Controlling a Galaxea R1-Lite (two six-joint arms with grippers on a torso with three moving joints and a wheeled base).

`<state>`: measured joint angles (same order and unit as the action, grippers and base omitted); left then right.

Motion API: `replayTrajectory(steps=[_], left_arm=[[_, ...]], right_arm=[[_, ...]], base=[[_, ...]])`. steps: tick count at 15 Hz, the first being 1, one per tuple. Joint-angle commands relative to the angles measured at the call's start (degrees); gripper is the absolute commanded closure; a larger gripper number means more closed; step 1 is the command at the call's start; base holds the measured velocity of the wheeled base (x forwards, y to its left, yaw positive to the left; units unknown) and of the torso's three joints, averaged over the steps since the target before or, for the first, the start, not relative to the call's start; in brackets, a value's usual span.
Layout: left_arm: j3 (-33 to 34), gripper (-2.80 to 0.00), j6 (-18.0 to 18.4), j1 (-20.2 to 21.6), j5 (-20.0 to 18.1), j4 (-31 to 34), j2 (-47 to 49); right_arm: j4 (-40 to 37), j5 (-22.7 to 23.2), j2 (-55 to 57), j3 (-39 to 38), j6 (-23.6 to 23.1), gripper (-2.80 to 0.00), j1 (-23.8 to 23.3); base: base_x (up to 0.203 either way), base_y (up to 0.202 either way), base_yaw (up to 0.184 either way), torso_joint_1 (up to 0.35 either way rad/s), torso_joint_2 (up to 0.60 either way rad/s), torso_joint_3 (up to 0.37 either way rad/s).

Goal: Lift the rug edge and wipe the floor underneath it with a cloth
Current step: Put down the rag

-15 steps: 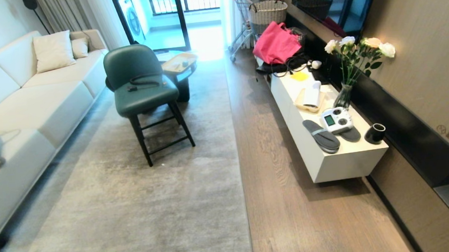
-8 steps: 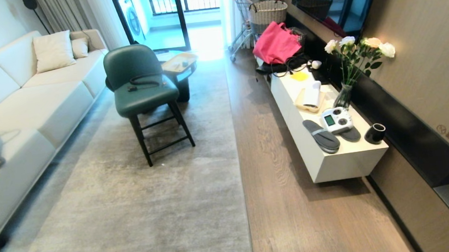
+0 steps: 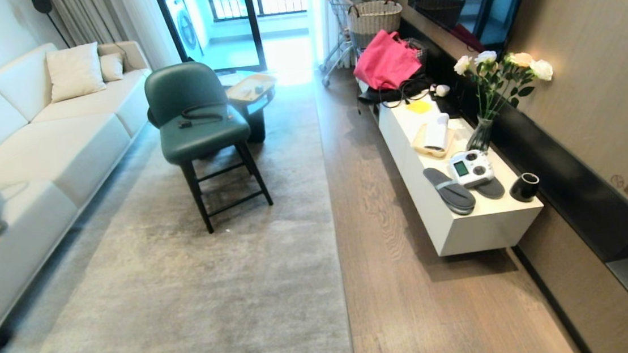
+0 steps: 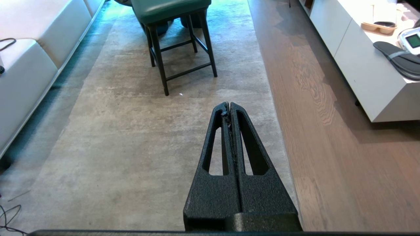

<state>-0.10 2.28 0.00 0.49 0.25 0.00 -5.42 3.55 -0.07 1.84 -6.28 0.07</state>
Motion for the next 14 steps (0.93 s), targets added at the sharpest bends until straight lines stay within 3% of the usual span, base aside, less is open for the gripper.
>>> replayTrajectory(steps=[1,14], left_arm=[[0.0,0.0,0.0,0.0,0.0,0.0,0.0],[0.0,0.0,0.0,0.0,-0.1,-0.1,0.0]], right_arm=[[-0.1,0.0,0.1,0.1,0.2,0.0,0.0],[0.0,-0.3,0.1,0.1,1.8,0.0,0.0]], base=[[0.0,0.0,0.0,0.0,0.0,0.0],[0.0,0.0,0.0,-0.004,0.01,0.007]])
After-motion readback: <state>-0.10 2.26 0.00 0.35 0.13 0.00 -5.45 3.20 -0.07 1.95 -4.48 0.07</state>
